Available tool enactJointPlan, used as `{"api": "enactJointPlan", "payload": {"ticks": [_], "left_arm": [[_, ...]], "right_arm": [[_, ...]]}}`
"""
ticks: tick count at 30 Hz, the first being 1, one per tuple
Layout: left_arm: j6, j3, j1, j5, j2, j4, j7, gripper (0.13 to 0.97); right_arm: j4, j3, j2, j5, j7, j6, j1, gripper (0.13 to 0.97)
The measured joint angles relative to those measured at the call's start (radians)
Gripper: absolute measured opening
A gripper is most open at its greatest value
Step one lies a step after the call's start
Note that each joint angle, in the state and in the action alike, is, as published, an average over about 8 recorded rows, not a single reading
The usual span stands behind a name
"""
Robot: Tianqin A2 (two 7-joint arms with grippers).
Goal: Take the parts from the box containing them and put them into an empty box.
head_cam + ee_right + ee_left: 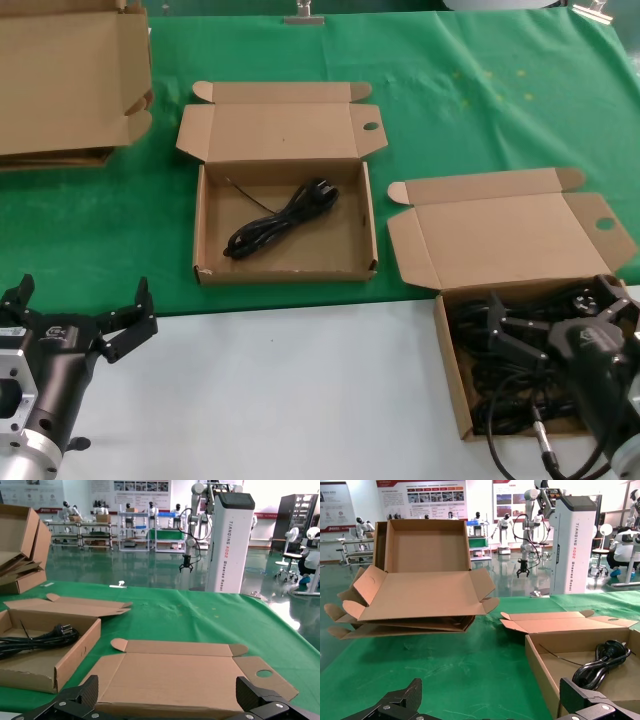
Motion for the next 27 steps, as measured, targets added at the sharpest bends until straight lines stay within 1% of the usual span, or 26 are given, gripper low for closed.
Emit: {"api": "enactJointPlan", "payload": {"ticks": [27], "left_arm": [[0.0, 0.0, 0.0, 0.0, 0.0, 0.0, 0.0, 0.966]], "right_arm": [[0.0, 0.0, 0.0, 0.0, 0.0, 0.0, 0.0, 0.966]]}}
